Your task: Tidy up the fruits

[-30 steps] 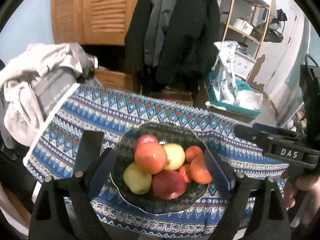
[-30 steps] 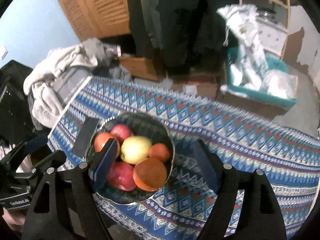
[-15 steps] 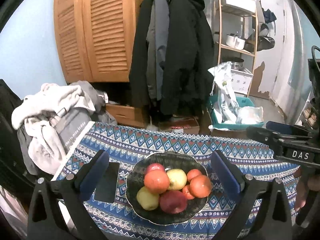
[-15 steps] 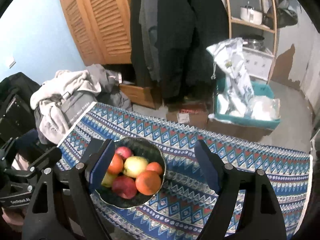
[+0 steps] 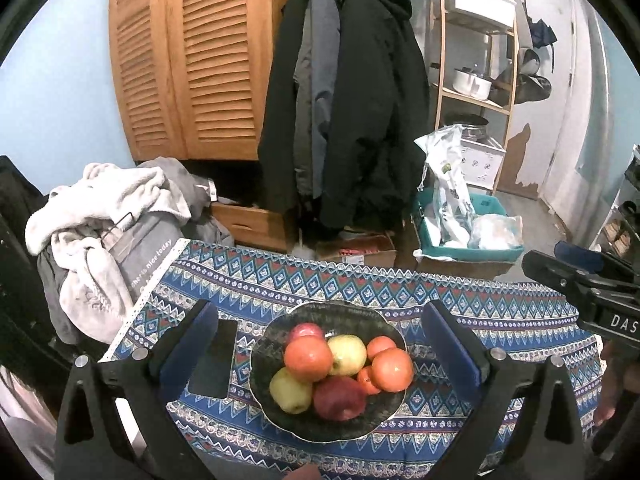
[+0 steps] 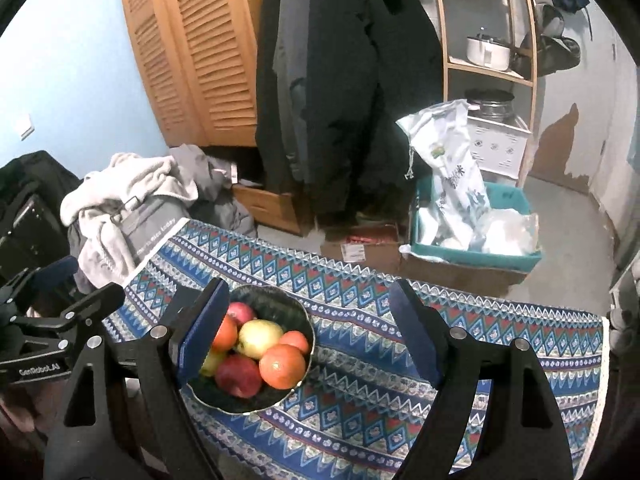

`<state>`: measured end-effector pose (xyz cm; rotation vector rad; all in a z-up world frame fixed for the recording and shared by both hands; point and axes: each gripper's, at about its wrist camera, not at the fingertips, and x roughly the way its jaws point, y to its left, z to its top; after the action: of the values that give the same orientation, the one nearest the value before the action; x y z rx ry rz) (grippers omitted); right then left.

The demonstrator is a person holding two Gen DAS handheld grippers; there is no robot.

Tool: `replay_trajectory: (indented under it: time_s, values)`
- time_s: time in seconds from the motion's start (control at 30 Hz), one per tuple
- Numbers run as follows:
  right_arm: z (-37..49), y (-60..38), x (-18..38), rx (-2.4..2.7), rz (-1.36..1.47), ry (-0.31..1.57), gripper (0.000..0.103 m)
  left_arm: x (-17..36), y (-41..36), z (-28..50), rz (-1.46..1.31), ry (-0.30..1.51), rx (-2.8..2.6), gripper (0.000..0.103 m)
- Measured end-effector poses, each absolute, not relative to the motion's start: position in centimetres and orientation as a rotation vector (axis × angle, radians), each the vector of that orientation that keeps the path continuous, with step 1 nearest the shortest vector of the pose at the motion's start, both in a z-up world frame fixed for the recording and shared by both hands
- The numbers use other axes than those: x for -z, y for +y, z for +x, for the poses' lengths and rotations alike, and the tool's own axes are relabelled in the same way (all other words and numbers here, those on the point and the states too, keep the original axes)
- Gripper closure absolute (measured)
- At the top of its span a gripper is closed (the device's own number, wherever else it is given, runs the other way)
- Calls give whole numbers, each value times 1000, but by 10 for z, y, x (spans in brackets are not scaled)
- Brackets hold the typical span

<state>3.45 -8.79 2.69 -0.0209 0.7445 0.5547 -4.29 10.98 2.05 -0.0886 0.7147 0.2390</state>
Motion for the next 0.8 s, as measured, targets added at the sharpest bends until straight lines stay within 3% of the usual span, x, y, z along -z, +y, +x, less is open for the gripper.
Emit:
replay_trajectory:
  time_s: [0.8]
  values:
    - [35,-90,-15,-552,-34,781,22,-9,108,-33,-120,776,-236,0]
